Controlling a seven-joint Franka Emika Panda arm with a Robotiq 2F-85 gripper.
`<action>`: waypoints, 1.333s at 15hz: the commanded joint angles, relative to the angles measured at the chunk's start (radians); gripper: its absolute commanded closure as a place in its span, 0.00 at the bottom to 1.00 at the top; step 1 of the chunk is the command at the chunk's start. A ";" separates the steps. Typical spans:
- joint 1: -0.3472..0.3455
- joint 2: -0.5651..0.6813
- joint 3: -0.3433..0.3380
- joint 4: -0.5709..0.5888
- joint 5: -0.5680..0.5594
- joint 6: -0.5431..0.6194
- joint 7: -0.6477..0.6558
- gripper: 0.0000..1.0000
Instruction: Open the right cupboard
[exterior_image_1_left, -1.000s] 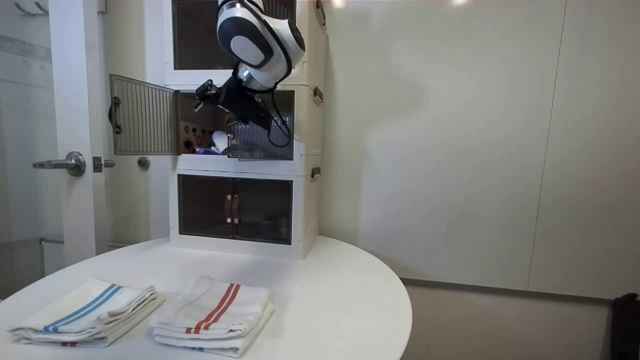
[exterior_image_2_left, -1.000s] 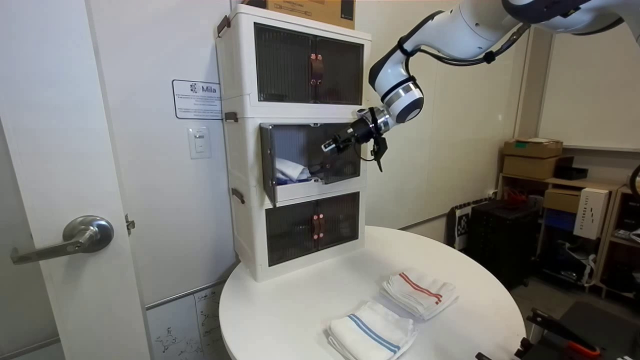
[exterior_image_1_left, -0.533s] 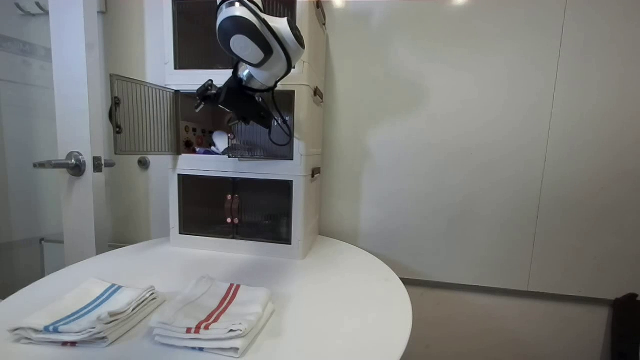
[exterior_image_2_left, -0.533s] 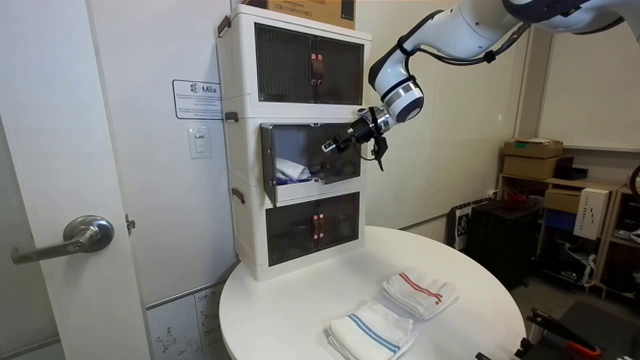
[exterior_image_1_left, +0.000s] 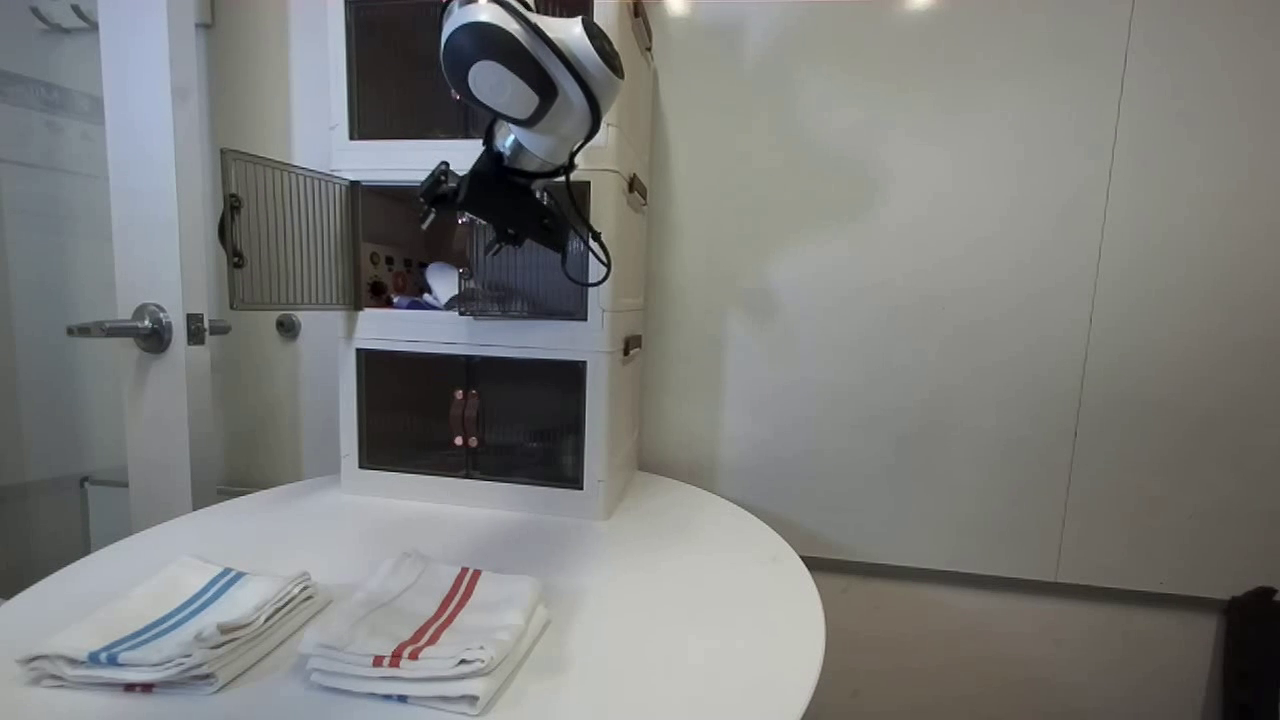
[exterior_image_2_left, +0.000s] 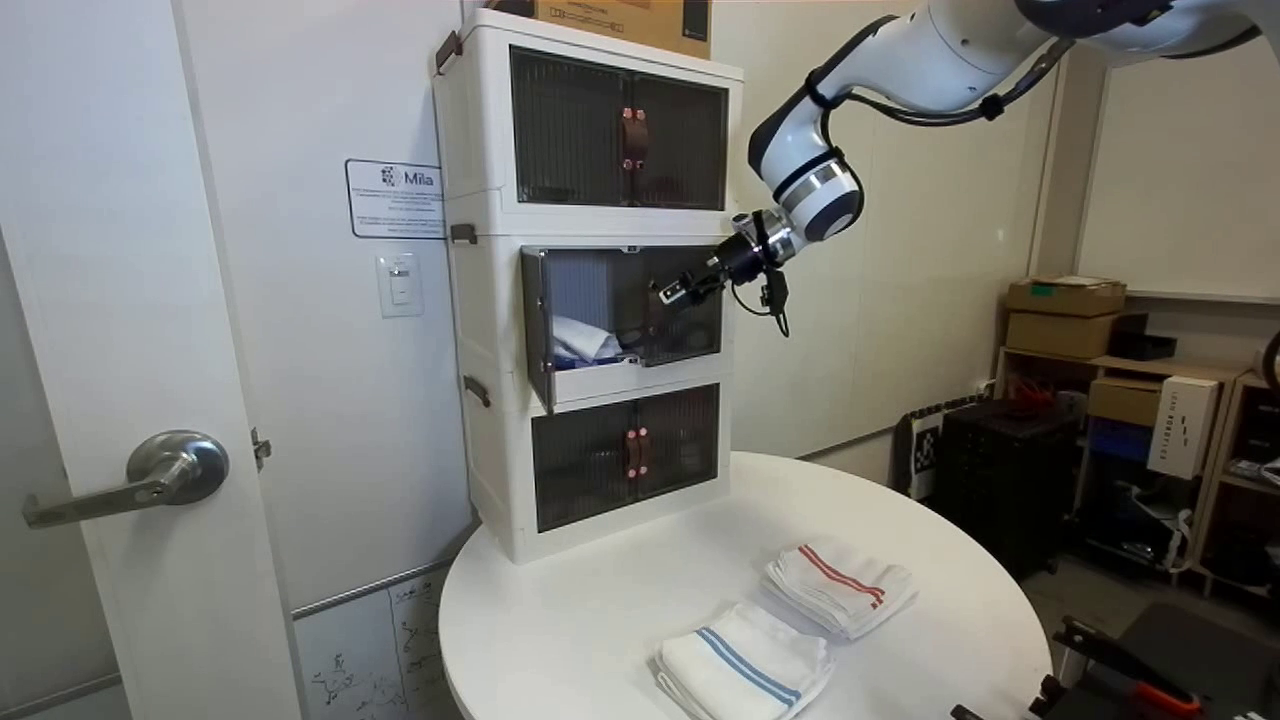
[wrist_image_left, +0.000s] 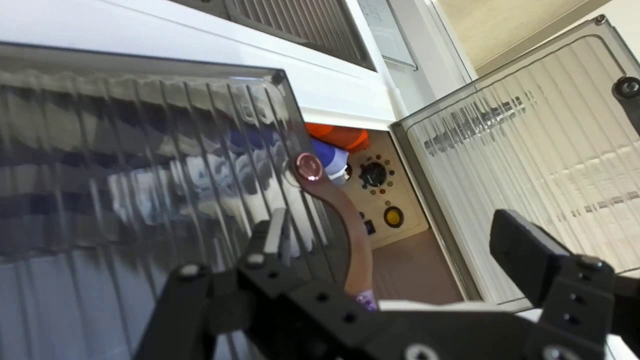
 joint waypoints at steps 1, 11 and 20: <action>-0.004 -0.048 -0.024 -0.054 0.003 0.014 0.053 0.00; 0.028 -0.209 -0.066 -0.013 -0.247 -0.317 0.686 0.00; 0.117 -0.226 -0.016 0.206 -0.738 -0.282 1.228 0.00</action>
